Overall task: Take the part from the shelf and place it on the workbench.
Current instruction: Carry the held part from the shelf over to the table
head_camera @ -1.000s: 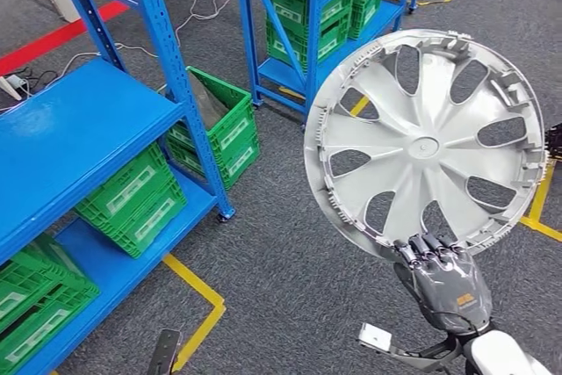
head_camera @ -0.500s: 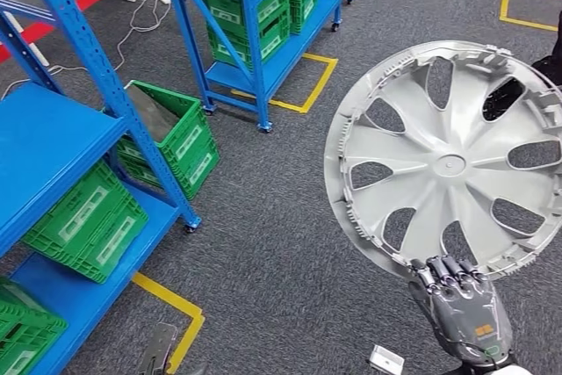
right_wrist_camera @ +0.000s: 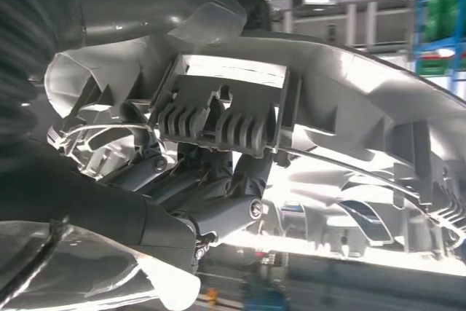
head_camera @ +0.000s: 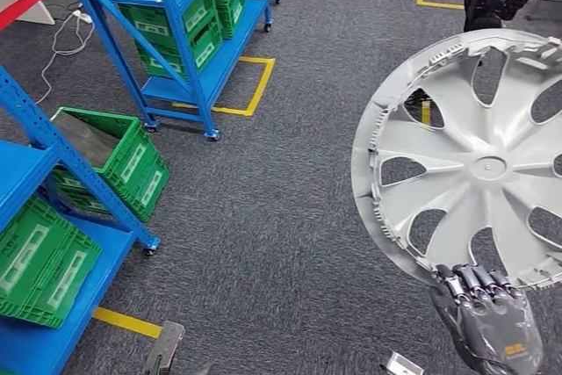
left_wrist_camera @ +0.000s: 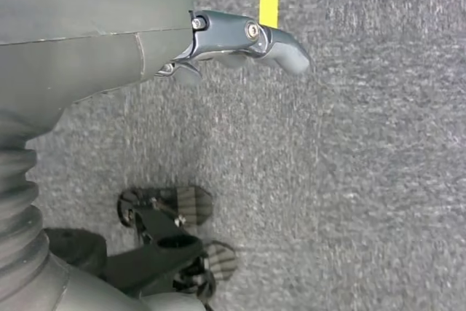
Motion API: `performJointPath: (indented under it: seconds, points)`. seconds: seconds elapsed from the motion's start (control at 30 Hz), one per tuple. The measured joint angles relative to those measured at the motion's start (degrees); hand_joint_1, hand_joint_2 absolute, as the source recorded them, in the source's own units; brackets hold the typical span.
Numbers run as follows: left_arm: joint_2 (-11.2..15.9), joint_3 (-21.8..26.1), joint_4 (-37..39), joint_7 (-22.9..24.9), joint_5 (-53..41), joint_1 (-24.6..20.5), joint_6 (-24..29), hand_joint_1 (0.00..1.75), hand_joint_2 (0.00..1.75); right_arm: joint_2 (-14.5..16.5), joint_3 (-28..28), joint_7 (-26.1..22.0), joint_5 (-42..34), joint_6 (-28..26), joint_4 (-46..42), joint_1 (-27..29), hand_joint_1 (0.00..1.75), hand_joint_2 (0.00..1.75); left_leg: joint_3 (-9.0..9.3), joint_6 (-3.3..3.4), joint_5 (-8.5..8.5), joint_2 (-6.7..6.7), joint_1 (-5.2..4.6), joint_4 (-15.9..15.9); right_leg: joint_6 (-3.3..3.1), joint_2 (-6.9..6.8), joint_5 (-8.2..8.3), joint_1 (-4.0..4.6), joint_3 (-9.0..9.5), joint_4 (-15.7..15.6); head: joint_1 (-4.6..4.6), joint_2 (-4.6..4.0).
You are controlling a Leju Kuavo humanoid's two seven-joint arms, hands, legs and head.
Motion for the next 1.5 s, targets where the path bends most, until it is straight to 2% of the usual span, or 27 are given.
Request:
performJointPath:
  seconds: [0.03, 0.1, 0.17, 0.23, 0.27, 0.3, 0.37, 0.43, 0.47, 0.53, 0.6, 0.7, 0.77, 0.83, 0.9, 0.93, 0.97, 1.03, 1.1, 1.17, 1.2, 1.27, 1.3, 1.33, 1.4, 1.47, 1.5]
  points:
    - [0.0, 0.0, 0.0, -0.1, 0.1, 0.0, 0.1, 0.0, 1.75, -0.2, -0.3, 0.0, -0.1, -0.1, -0.2, 0.4, 1.75, 1.75, 0.16, 0.06, 0.22, 0.68, 0.13, -0.6, 0.32, 0.42, 0.16, -0.11, -0.21, -0.1, -0.03, 0.0]
    - [0.0, 0.1, -0.2, -0.4, 0.4, -0.2, 0.2, 0.0, 1.75, -0.7, -0.7, 0.0, -0.3, -0.1, -0.6, 0.9, 1.75, 1.75, 0.57, 0.24, 0.97, 2.25, 0.31, -1.9, 0.65, -1.69, -0.99, 0.17, -1.39, 1.5, 0.12, 0.0]
    - [-0.1, 0.1, -0.2, -0.6, 0.6, -0.3, 0.1, 0.0, 1.75, -1.1, -1.0, -0.2, -0.4, -0.1, -0.7, 1.0, 1.75, 1.75, 0.68, 0.41, 1.42, 3.95, 0.27, -2.6, 0.83, -5.59, -4.44, 0.47, -4.23, 7.3, 0.32, 0.0]
    - [-0.1, 0.1, -0.3, -0.7, 0.6, -0.2, -0.1, 0.0, 1.75, -1.3, -1.1, -0.3, -0.4, 0.0, -0.8, 0.9, 1.75, 1.75, 0.49, 0.45, 1.43, 5.65, 0.24, -2.5, 1.25, -7.19, -7.32, 0.38, -6.98, 13.9, 0.43, 0.0]
    - [-0.2, 0.1, -0.3, -0.7, 0.6, -0.2, -0.1, 0.0, 1.75, -1.4, -1.1, -0.3, -0.4, 0.0, -0.8, 1.0, 1.75, 1.75, 0.46, 0.39, 1.39, 6.52, 0.28, -2.5, 1.5, -7.51, -7.41, 0.27, -7.2, 15.0, 0.41, 0.0]
    - [-0.2, 0.1, -0.3, -0.7, 0.6, -0.2, -0.1, 0.0, 1.75, -1.5, -1.2, -0.3, -0.5, 0.0, -0.8, 1.0, 1.75, 1.75, 0.44, 0.28, 1.32, 7.35, 0.36, -2.5, 1.75, -7.83, -6.53, 0.13, -6.31, 13.9, 0.43, 0.0]
    - [-0.5, 0.1, -0.3, -0.8, 0.8, -0.3, -0.3, 0.0, 1.75, -1.9, -1.5, 0.0, -0.5, 0.1, -1.1, 1.4, 1.75, 1.75, 0.45, -0.24, 0.98, 8.76, 0.52, -2.0, 2.32, -9.84, -3.61, -0.14, -1.82, 6.5, 0.43, 0.0]
    - [-0.7, 0.1, -0.3, -1.1, 0.8, -0.5, -0.5, 0.0, 1.75, -2.6, -2.2, 0.9, -0.4, 0.1, -1.9, 2.6, 1.75, 1.75, 0.37, -0.96, 0.36, 9.7, 0.27, -1.1, 1.97, -11.84, -2.25, -0.11, 1.79, 0.7, 0.34, 0.0]
    - [-0.8, 0.1, -0.3, -1.1, 0.6, -0.5, -0.6, 0.0, 1.75, -3.0, -2.6, 1.7, -0.2, 0.1, -2.6, 3.6, 1.75, 1.75, 0.36, -1.23, 0.14, 10.11, 0.07, -0.8, 1.56, -12.24, -2.32, -0.01, 2.38, -0.2, 0.23, 0.0]
    - [-1.1, 0.0, -0.3, -0.8, 0.0, -0.6, -0.6, 0.0, 1.75, -3.7, -3.6, 3.1, 0.3, 0.0, -3.9, 5.8, 1.75, 1.75, 0.44, -1.55, -0.12, 10.95, -0.01, -0.5, 0.57, -11.0, -2.26, 0.09, 2.34, -0.1, 0.03, 0.0]
    - [-1.4, -0.1, -0.3, -0.6, -0.5, -0.6, -0.6, 0.0, 1.75, -4.2, -4.4, 3.9, 0.7, 0.0, -5.0, 7.7, 1.75, 1.75, 0.06, -1.98, -1.65, 9.64, 0.35, 1.1, -0.03, -9.74, -2.06, 0.03, 2.24, -0.1, -0.02, 0.0]
    - [-1.6, -0.1, -0.3, -0.5, -0.6, -0.4, -0.6, 0.0, 1.75, -4.9, -4.9, 4.4, 0.9, 0.0, -6.1, 9.1, 1.75, 1.75, -4.07, -2.21, -7.19, 5.65, 0.72, 11.2, -0.75, -7.49, -1.81, 0.21, 2.09, -0.1, -0.09, 0.0]
    - [-1.7, -0.1, -0.3, -0.5, -0.6, -0.3, -0.6, 0.0, 1.75, -5.1, -5.1, 4.6, 1.1, -0.1, -6.4, 9.6, 1.75, 1.75, -6.63, -1.69, -8.44, 4.98, 0.57, 16.4, -0.98, -5.78, -1.69, 0.55, 2.0, -0.1, -0.07, 0.0]
    - [-1.7, -0.1, -0.3, -0.5, -0.6, -0.3, -0.6, 0.0, 1.75, -5.1, -5.2, 4.6, 1.2, -0.1, -6.6, 10.0, 1.75, 1.75, -5.74, -0.75, -5.4, 4.34, 0.09, 13.5, -1.14, -4.09, -1.56, 0.76, 1.99, -0.1, -0.04, 0.0]
    - [-1.6, -0.1, -0.3, -0.5, -0.6, -0.4, -0.6, 0.0, 1.75, -5.1, -5.2, 4.6, 1.3, -0.1, -6.8, 10.2, 1.75, 1.75, -2.49, 0.45, -1.1, 1.44, -0.51, 5.5, -1.19, -2.56, -1.37, 0.68, 1.89, -0.1, -0.02, 0.0]
    - [-1.5, -0.1, -0.3, -0.5, -0.7, -0.4, -0.6, 0.0, 1.75, -5.1, -5.2, 4.7, 1.3, -0.1, -6.9, 10.2, 1.75, 1.75, -1.23, 0.88, 0.16, -0.05, -0.72, 2.4, -1.07, -1.83, -1.23, 0.51, 1.73, -0.2, -0.05, 0.0]
    - [-1.4, -0.2, -0.3, -0.4, -0.8, -0.4, -0.6, 0.0, 1.75, -5.1, -5.3, 4.8, 1.4, -0.1, -6.9, 10.3, 1.75, 1.75, -0.51, 1.25, 0.68, -1.15, -0.87, 0.6, -0.82, -1.12, -1.03, 0.29, 1.48, -0.2, -0.09, 0.0]
    - [-1.4, -0.3, -0.3, -0.1, -1.2, -0.5, -0.5, 0.0, 1.75, -5.2, -5.3, 5.4, 1.6, -0.2, -7.1, 10.8, 1.75, 1.75, -0.23, 1.48, 0.82, -0.66, -0.98, -0.5, -0.09, 0.25, -0.57, -0.04, 0.89, -0.4, -0.18, 0.0]
    - [-1.6, -0.4, -0.3, 0.3, -1.5, -0.7, -0.4, 0.0, 1.75, -5.5, -5.4, 6.5, 2.1, -0.5, -7.6, 11.9, 1.75, 1.75, 0.27, 1.32, 1.59, 0.91, -0.77, -2.1, 0.22, -1.51, -1.13, 0.11, -0.08, 0.3, -0.06, 0.0]
    - [-1.7, -0.5, -0.3, 0.5, -1.7, -0.8, -0.4, 0.0, 1.75, -5.9, -5.4, 7.6, 2.8, -1.2, -8.1, 12.7, 1.75, 1.75, 0.64, 1.13, 2.25, 2.67, -0.53, -3.4, 0.4, -5.34, -3.97, 0.39, -2.35, 4.7, 0.22, 0.0]
    - [-1.7, -0.5, -0.3, 0.5, -1.8, -0.8, -0.4, 0.0, 1.75, -6.0, -5.5, 8.0, 3.1, -1.6, -8.2, 12.8, 1.75, 1.75, 0.62, 1.18, 2.29, 3.51, -0.5, -3.5, 0.68, -6.54, -5.85, 0.38, -3.92, 8.2, 0.36, 0.0]
    - [-1.8, -0.6, -0.3, 0.7, -2.3, -0.8, -0.5, 0.0, 1.75, -6.1, -5.4, 8.7, 3.7, -2.3, -8.3, 13.0, 1.75, 1.75, 0.49, 1.04, 2.19, 5.48, -0.37, -3.4, 1.45, -7.31, -7.89, 0.08, -6.23, 13.7, 0.35, 0.0]
    - [-1.8, -0.7, -0.3, 0.8, -2.5, -0.9, -0.5, 0.0, 1.75, -6.1, -5.4, 8.9, 3.9, -2.4, -8.3, 13.2, 1.75, 1.75, 0.45, 0.85, 2.06, 6.42, -0.22, -3.3, 1.9, -7.57, -7.48, -0.14, -6.01, 13.8, 0.36, 0.0]
    - [-1.9, -0.9, -0.3, 0.9, -2.8, -1.0, -0.5, 0.0, 1.75, -6.1, -5.3, 9.2, 4.0, -2.4, -8.3, 13.3, 1.75, 1.75, 0.43, 0.57, 1.88, 7.28, -0.02, -3.1, 2.36, -8.01, -6.16, -0.37, -4.56, 11.7, 0.35, 0.0]
    - [-1.8, -1.2, -0.4, 0.9, -2.9, -1.3, -0.4, 0.0, 1.75, -6.1, -5.3, 9.3, 4.1, -2.5, -8.3, 13.8, 1.75, 1.75, 0.39, -0.31, 1.27, 8.65, 0.22, -2.3, 3.18, -10.41, -3.4, -0.75, 0.23, 4.0, 0.42, 0.0]
    - [-1.7, -1.4, -0.4, 0.9, -2.9, -1.5, -0.3, 0.0, 1.75, -6.0, -5.4, 9.2, 4.2, -2.5, -8.5, 14.4, 1.75, 1.75, 0.44, -1.19, 0.52, 9.69, 0.07, -1.2, 2.77, -12.19, -2.49, -0.88, 3.12, -0.4, 0.33, 0.0]
    - [-1.6, -1.4, -0.5, 0.9, -2.9, -1.6, -0.3, 0.0, 1.75, -5.9, -5.5, 9.0, 4.3, -2.5, -8.8, 14.8, 1.75, 1.75, 0.53, -1.45, 0.31, 10.16, -0.05, -0.9, 2.2, -12.17, -2.7, -0.82, 3.21, -0.4, 0.24, 0.0]
